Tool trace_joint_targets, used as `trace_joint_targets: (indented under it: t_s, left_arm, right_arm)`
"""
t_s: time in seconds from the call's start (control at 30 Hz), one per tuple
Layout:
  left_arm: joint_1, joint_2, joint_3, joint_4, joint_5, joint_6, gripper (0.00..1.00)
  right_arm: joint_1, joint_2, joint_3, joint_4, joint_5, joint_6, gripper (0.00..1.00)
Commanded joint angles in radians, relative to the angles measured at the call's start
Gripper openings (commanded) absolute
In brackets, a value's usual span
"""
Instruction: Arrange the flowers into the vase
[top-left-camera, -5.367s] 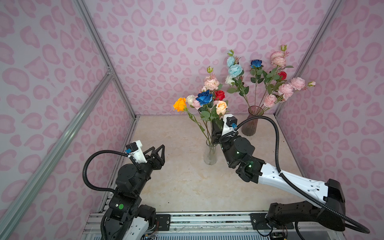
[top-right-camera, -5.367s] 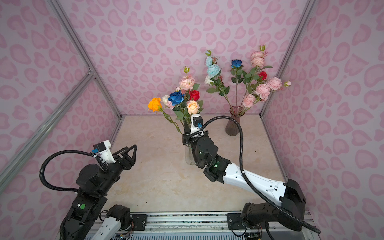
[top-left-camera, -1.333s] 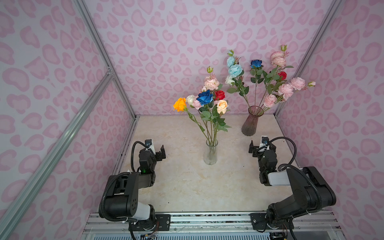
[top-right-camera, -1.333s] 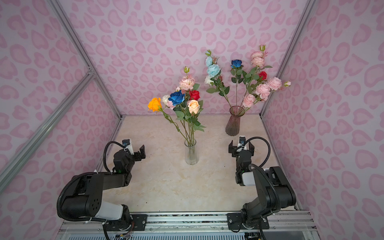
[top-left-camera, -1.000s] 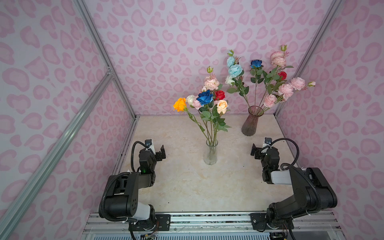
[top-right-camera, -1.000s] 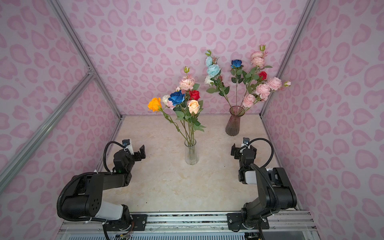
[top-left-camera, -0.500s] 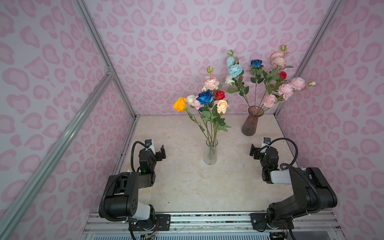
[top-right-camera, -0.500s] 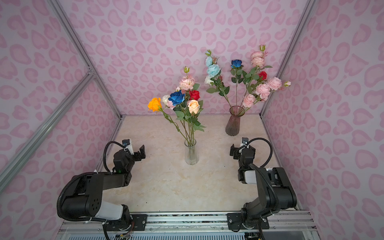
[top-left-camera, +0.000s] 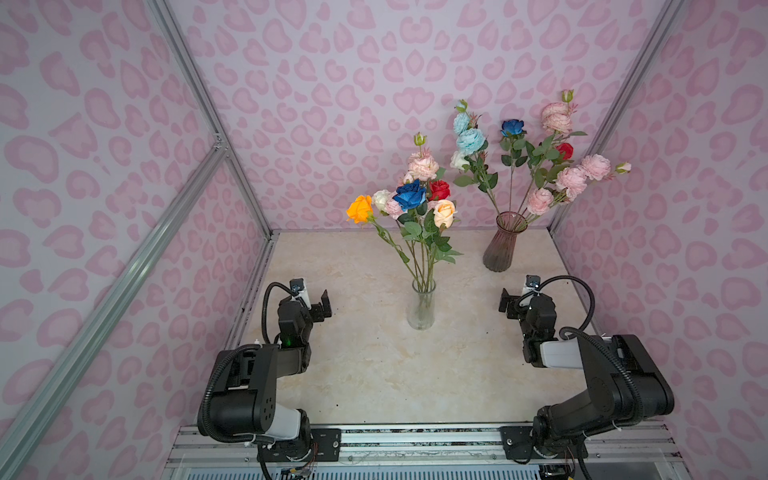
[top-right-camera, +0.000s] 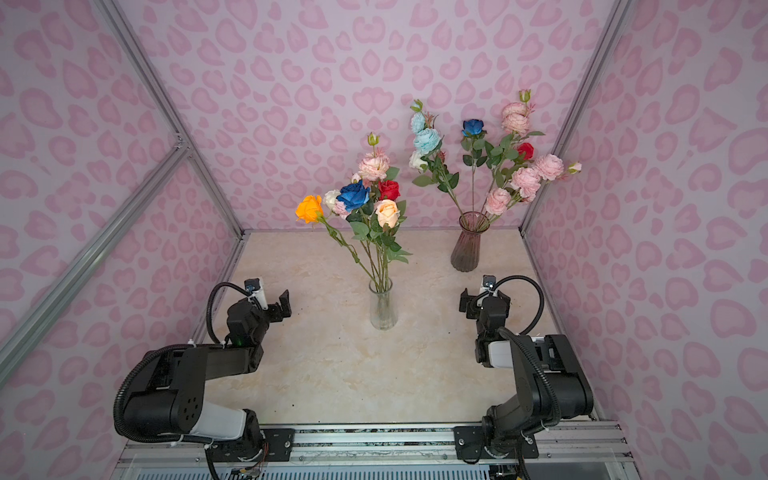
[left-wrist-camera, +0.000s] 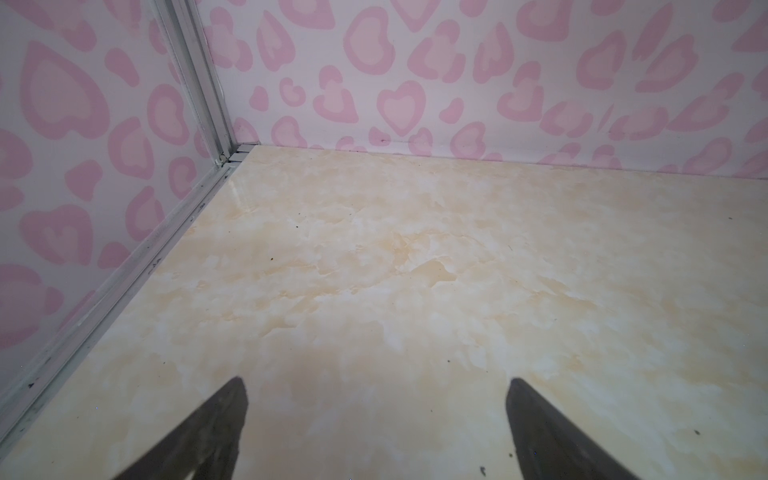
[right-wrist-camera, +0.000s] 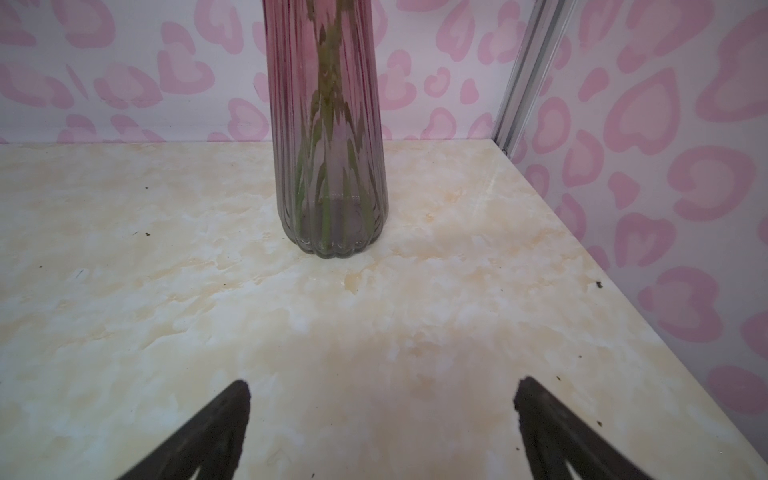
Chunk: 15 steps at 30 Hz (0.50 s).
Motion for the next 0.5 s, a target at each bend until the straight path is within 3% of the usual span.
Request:
trace_joint_targets:
  t_s: [0.0,0.47]
  left_arm:
    - [0.001,0.004,0.008,0.022,0.005,0.002,0.98]
    - [0.0,0.001,0.007,0.02,0.002,0.003,0.98]
  right_arm:
    - [0.001,0.001,-0.004,0.016,0.016,0.002,1.0]
    - [0.001,0.002,0.0,0.008,0.021,0.006,1.0]
